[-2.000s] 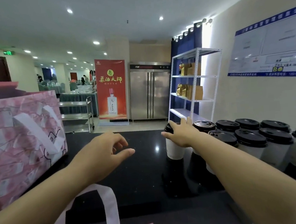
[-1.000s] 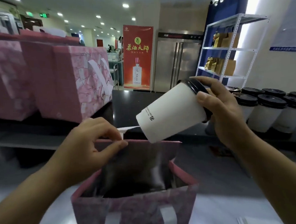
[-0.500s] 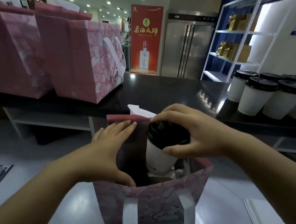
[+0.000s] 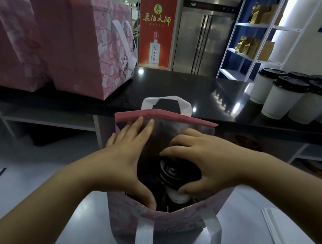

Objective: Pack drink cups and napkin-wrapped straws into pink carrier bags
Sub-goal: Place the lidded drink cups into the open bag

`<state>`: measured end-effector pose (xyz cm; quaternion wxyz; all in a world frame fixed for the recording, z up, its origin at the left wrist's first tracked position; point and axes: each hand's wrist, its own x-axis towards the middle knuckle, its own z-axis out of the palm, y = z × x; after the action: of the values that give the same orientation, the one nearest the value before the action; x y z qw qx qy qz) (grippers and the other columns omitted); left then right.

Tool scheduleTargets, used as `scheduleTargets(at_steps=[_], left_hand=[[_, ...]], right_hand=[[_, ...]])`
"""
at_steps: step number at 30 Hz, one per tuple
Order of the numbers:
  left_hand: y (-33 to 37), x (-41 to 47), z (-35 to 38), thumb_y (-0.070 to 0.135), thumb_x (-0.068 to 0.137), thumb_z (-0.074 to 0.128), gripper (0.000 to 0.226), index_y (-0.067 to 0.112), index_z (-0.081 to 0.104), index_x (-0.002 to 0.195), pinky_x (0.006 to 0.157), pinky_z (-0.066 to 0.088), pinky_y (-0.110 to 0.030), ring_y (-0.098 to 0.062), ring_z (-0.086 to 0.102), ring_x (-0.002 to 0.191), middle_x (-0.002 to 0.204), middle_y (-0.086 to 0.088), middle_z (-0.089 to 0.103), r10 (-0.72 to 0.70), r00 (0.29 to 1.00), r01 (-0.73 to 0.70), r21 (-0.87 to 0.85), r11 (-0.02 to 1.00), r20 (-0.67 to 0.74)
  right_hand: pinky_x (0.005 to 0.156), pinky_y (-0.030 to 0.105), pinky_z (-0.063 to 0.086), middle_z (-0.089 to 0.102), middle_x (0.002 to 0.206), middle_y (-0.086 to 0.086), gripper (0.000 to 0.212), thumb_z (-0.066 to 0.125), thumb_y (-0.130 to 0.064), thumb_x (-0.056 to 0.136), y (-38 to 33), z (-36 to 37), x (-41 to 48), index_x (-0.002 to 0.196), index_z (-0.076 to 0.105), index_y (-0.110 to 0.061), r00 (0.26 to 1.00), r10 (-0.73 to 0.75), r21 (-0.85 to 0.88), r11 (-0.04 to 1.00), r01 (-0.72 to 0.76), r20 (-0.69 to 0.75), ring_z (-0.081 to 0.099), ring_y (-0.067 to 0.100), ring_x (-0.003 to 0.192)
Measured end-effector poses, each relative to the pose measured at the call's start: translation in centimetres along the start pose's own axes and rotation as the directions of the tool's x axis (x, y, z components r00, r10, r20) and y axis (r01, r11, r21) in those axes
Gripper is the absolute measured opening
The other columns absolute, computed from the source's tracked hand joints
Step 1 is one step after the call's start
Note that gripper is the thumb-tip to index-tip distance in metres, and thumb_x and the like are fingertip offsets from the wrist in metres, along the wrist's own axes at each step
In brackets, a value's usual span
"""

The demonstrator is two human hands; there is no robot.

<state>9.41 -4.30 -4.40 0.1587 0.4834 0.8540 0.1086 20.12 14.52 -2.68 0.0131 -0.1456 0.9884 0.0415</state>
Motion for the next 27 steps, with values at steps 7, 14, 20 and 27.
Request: scheduleTargets(at_steps=[7,14,20,27], left_hand=[[-0.1,-0.1,0.0,0.07,0.041,0.076,0.142,0.055,-0.049,0.105,0.114,-0.014,-0.035,0.009,-0.051,0.108,0.123,0.032,-0.052,0.03,0.999,-0.03,-0.005,1.0,0.043],[-0.3,0.0,0.1,0.07,0.042,0.076,0.141,0.055,-0.048,0.107,0.114,-0.012,-0.035,0.013,-0.052,0.103,0.125,0.034,-0.05,0.039,0.998,-0.038,-0.022,0.999,0.052],[-0.7,0.0,0.0,0.072,0.042,0.074,0.14,0.056,-0.049,0.107,0.115,-0.012,-0.034,0.017,-0.05,0.1,0.119,0.038,-0.05,0.03,0.999,-0.029,-0.022,0.999,0.039],[-0.9,0.1,0.1,0.073,0.041,0.073,0.14,0.055,-0.047,0.111,0.112,-0.011,-0.03,0.018,-0.05,0.099,0.128,0.034,-0.048,0.028,0.999,-0.028,-0.022,0.999,0.031]], right_hand=[[0.091,0.033,0.047,0.042,0.134,0.001,0.09,0.07,-0.054,0.074,0.0,2.6,2.0,0.147,0.026,-0.025,0.957,0.163,-0.147,0.981,-0.13,0.239,0.044,0.02,0.118],[0.075,0.032,0.051,0.051,0.119,0.003,0.088,0.076,-0.055,0.068,0.2,3.9,3.2,0.138,0.036,-0.02,0.953,0.111,-0.2,0.978,-0.055,0.282,0.055,0.021,0.095],[0.079,0.03,0.049,0.051,0.122,0.002,0.082,0.074,-0.051,0.073,0.6,4.4,3.0,0.139,0.036,-0.021,0.952,0.072,-0.141,0.99,-0.031,0.297,0.056,0.021,0.099],[0.087,0.03,0.048,0.051,0.126,0.0,0.07,0.068,-0.049,0.079,1.1,4.6,2.9,0.138,0.04,-0.024,0.929,0.057,-0.086,0.996,-0.027,0.366,0.054,0.021,0.108]])
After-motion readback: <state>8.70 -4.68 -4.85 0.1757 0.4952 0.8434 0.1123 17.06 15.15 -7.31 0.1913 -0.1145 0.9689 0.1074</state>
